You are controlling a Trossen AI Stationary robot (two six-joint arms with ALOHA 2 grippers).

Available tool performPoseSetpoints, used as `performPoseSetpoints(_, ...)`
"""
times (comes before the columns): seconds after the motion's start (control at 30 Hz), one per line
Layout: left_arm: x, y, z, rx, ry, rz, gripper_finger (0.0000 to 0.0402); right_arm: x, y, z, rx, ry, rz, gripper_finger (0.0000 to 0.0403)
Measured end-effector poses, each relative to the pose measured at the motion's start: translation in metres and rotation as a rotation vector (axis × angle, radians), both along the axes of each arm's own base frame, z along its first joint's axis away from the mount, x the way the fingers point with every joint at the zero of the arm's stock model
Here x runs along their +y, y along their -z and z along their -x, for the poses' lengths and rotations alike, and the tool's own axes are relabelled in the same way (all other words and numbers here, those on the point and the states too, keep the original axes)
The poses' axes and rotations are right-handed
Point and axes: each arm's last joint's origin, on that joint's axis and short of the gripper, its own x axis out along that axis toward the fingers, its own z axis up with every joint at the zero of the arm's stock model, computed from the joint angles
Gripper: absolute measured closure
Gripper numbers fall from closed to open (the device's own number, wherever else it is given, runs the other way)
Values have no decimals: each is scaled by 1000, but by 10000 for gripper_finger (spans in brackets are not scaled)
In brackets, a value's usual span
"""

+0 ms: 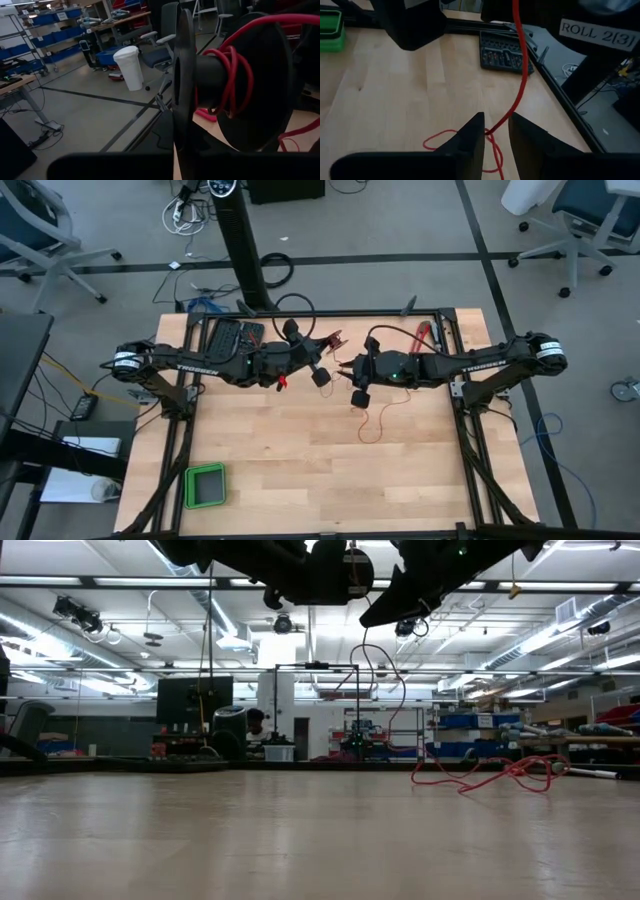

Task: Coil cords
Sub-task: Coil the red wire onto the black spool

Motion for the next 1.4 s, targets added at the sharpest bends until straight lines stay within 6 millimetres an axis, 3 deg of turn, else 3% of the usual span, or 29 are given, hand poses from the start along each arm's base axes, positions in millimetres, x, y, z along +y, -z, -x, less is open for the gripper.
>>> performPoseSetpoints(0.2, 0, 0, 0, -1, 0, 0, 396, 0, 2, 1, 36, -8, 23, 394)
performPoseSetpoints(0.8, 0, -1, -1, -41, 40, 46, 396, -4, -12, -6, -110, -54, 77, 401)
performPoseSetpoints(1.13, 14, -6, -1, -75, -67, 208, 396, -13, -13, -34, 70, 76, 172, 402)
performPoseSetpoints(1.4, 12, -21, -6, -134, 38, 353, 396, -17, -8, -27, 160, 251, 246, 403)
